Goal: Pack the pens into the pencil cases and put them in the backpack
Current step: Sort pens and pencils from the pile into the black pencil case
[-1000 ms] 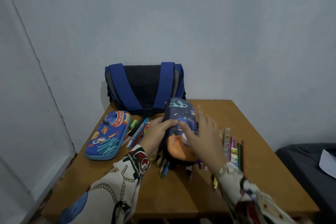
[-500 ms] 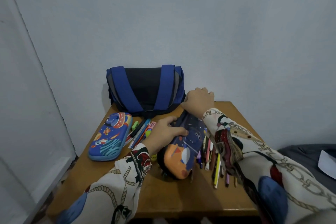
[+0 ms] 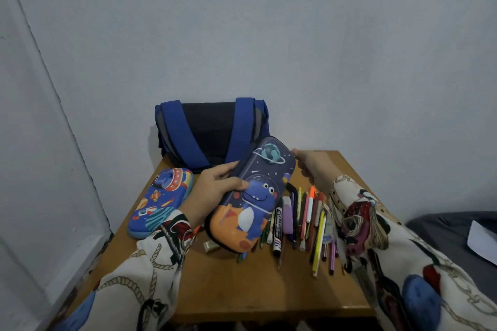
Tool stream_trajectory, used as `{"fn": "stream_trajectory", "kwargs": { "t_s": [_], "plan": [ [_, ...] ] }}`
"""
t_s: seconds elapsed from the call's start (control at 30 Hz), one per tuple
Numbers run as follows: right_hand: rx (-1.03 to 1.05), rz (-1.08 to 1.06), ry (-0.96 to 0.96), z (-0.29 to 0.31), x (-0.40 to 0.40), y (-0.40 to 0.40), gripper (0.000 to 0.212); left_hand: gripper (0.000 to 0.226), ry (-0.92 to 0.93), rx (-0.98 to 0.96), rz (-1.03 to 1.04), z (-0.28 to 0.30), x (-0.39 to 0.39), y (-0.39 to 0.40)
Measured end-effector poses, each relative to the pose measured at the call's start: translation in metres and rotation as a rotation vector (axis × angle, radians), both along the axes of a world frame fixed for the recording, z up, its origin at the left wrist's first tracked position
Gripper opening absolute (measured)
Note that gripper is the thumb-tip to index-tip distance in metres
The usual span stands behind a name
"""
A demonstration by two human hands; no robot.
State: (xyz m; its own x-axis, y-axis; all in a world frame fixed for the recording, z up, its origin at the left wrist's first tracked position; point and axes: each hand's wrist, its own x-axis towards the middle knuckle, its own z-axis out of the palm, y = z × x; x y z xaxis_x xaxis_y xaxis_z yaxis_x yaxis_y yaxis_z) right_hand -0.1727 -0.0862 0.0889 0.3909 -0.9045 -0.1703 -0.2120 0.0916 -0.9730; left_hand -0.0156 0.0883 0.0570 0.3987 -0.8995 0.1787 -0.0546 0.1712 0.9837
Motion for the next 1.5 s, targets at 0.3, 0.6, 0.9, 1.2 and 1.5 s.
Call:
{"fn": "stream_trajectory", "kwargs": {
  "t_s": [0.3, 0.6, 0.9, 1.2, 1.5],
  "plan": [
    [0.411, 0.155, -0.038, -0.028, 0.002, 0.024, 0.034, 0.019, 0.2, -0.07, 0.187, -0.001, 0.001, -0.009],
    [0.555, 0.267, -0.101, -0.05, 0.004, 0.069, 0.036, 0.01, 0.456, -0.215, 0.533, 0.008, 0.012, -0.025],
    [0.565, 0.443, -0.092, -0.052, 0.014, 0.104, 0.032, 0.028, 0.457, -0.222, 0.731, 0.005, 0.005, -0.033],
    [0.513, 0.43, -0.07, -0.042, 0.032, 0.118, 0.032, 0.041, 0.522, -0.196, 0.845, 0.003, -0.006, -0.04],
    [0.452, 0.487, -0.033, -0.053, 0.028, 0.118, 0.034, 0.045, 0.462, -0.131, 0.64, -0.011, -0.009, -0.04]
  ]
}}
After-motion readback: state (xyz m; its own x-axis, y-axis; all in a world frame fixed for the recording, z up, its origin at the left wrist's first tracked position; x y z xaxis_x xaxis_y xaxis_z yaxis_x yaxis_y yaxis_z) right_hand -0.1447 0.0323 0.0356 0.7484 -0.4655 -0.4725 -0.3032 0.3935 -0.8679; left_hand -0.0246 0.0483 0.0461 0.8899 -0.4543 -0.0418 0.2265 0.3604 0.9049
